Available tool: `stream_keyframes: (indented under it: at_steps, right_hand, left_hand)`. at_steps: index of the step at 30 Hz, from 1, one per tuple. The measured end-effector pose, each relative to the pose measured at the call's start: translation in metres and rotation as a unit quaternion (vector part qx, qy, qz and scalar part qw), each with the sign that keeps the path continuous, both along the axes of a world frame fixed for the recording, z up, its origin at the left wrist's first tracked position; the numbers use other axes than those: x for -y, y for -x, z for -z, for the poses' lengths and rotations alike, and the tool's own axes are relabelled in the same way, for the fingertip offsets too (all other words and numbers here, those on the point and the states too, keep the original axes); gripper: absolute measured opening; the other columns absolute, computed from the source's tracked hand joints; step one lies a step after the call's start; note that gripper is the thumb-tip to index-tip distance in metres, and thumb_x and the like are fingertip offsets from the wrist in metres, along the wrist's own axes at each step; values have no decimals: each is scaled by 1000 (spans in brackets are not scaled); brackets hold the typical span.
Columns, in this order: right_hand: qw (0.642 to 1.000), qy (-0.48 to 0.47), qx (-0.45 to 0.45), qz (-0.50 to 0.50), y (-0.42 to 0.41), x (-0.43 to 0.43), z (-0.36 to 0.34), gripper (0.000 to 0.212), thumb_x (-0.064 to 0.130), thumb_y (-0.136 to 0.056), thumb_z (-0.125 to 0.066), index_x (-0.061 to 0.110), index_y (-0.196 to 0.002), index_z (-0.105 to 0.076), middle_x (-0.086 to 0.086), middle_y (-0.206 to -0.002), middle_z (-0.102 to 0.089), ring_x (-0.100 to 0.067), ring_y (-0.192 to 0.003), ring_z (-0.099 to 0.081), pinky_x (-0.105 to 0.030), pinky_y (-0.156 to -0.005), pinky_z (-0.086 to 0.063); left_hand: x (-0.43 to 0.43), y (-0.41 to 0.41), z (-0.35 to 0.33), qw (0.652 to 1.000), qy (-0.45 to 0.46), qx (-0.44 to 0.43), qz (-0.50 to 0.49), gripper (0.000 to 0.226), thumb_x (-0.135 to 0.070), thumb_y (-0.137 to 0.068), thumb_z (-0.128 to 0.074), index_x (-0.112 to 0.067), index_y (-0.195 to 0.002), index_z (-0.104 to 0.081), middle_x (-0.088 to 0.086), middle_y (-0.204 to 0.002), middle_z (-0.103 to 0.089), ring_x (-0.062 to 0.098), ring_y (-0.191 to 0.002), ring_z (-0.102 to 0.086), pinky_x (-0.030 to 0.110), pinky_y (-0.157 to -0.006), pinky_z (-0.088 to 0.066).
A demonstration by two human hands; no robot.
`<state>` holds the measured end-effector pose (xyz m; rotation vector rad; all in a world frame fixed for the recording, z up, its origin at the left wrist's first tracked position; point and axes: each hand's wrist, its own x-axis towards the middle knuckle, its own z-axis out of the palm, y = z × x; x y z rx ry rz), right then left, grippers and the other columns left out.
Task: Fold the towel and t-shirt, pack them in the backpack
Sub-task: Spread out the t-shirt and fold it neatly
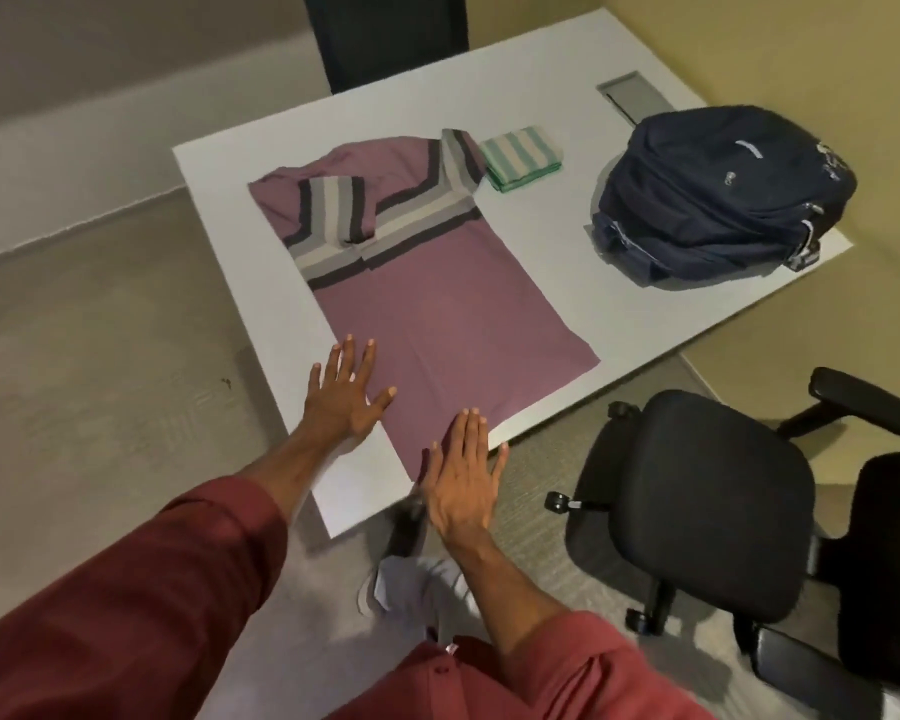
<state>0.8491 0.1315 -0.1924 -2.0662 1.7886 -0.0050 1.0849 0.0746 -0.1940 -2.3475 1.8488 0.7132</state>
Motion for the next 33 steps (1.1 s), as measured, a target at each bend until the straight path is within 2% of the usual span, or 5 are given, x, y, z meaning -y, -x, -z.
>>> stream_keyframes:
  at_steps: [10,19,23,27,33]
  right_hand:
    - [997,-6,-17,-80,87,56,-50,79,54,-105,-10,14,-173,-3,-9,-177,-23,-28,-165,-17,-66,-132,-6]
    - [991,19,-31,-132,102,161,-37,73,49,-114,-24,16,-173,2,-10,-180,-16,-29,-167,-11,-59,-127,12]
    - [989,11,-22,-149,105,225,-23,73,50,-114,-25,18,-173,1,-10,-180,-13,-29,-167,-10,-60,-130,8]
    - [985,-12,-20,-173,103,280,-24,73,52,-111,-19,19,-173,0,-8,-181,-8,-29,-167,-7,-59,-130,13]
    - [978,-20,-5,-206,82,355,-33,77,46,-104,-20,14,-173,-9,-13,-179,-18,-33,-166,-15,-62,-131,-1]
  left_hand:
    - [-68,68,-23,993,-71,-47,-81,82,-72,-106,-19,-40,-162,31,3,-169,41,30,-163,21,61,-130,4]
    - [25,98,-16,995,-16,-44,-89,80,-71,-107,-20,-43,-160,33,3,-172,34,32,-164,16,60,-130,1]
    - [74,103,-13,993,-15,-27,-116,80,-70,-107,-20,-41,-163,28,4,-176,26,32,-165,10,60,-131,-5]
    - [116,109,-16,993,8,1,-115,83,-62,-105,-38,-27,-172,-5,17,-178,-8,42,-161,-22,64,-123,-30]
    - [184,104,-16,989,23,-56,-136,80,-59,-110,-28,-34,-167,21,7,-177,25,35,-164,15,65,-129,1]
